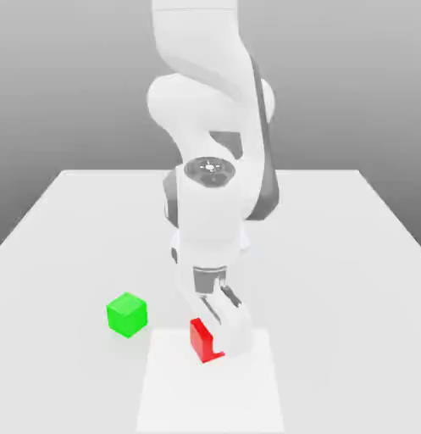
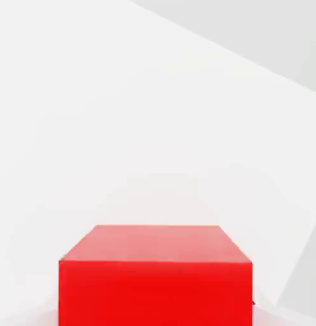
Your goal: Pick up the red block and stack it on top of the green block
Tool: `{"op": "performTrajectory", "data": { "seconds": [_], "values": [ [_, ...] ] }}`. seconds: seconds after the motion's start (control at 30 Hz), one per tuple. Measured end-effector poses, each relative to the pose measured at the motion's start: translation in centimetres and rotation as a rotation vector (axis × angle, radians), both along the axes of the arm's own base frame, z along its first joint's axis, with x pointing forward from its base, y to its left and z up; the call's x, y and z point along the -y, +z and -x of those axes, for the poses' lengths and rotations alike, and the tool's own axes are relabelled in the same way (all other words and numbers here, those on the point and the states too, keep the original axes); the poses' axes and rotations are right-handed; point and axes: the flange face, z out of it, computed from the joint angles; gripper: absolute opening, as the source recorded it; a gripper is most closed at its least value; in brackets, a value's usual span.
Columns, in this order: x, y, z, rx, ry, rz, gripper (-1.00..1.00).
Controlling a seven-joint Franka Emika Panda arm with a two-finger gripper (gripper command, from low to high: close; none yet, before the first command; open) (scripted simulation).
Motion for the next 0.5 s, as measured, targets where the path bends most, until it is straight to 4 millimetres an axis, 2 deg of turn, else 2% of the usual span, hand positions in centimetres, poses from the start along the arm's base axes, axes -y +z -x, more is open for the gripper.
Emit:
{"op": "performTrajectory", "data": {
  "seconds": [0.27,0.47,0.5],
  "values": [
    [0.0,3.7,-0.5,0.004,-0.002,0.009,-1.00],
    [-0.1,6.2,-0.1,-0.001,0.002,0.003,-1.00],
    [0.5,6.5,0.1,-0.002,-0.031,0.003,-1.00]
  ]
}}
